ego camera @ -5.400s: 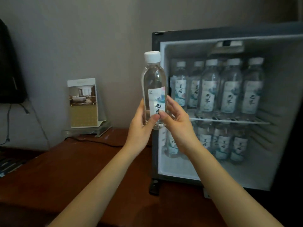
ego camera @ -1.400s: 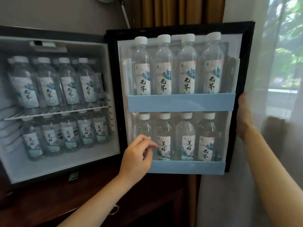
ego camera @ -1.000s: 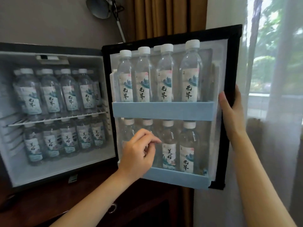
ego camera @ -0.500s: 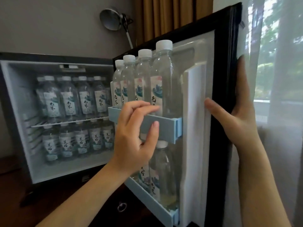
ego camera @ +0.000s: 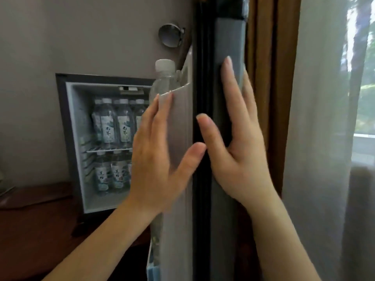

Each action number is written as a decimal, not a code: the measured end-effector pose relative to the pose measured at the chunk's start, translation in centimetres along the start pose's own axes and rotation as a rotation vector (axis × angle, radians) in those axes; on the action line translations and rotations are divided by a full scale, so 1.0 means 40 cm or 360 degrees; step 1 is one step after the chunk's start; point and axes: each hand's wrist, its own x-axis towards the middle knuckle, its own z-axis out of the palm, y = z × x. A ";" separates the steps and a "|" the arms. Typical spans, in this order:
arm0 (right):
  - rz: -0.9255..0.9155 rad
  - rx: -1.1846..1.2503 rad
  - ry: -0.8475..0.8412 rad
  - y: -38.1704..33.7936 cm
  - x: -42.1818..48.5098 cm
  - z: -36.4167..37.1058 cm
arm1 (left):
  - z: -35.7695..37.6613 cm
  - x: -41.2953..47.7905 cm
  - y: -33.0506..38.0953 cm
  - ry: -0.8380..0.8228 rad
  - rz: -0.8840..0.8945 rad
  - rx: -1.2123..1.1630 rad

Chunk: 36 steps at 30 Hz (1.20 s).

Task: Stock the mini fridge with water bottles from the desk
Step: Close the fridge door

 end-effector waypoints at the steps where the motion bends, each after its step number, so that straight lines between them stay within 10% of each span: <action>1: 0.0010 0.0088 -0.0032 -0.013 0.005 0.036 | -0.025 0.004 -0.018 0.0027 -0.0029 -0.0031; 20: -0.0098 -0.0053 -0.0579 0.004 0.087 0.630 | -0.291 -0.109 -0.414 0.0294 -0.1155 -0.0206; 36: -0.0015 -0.0676 -0.1011 0.206 0.036 0.876 | -0.261 -0.123 -0.741 -0.0018 -0.1397 -0.0055</action>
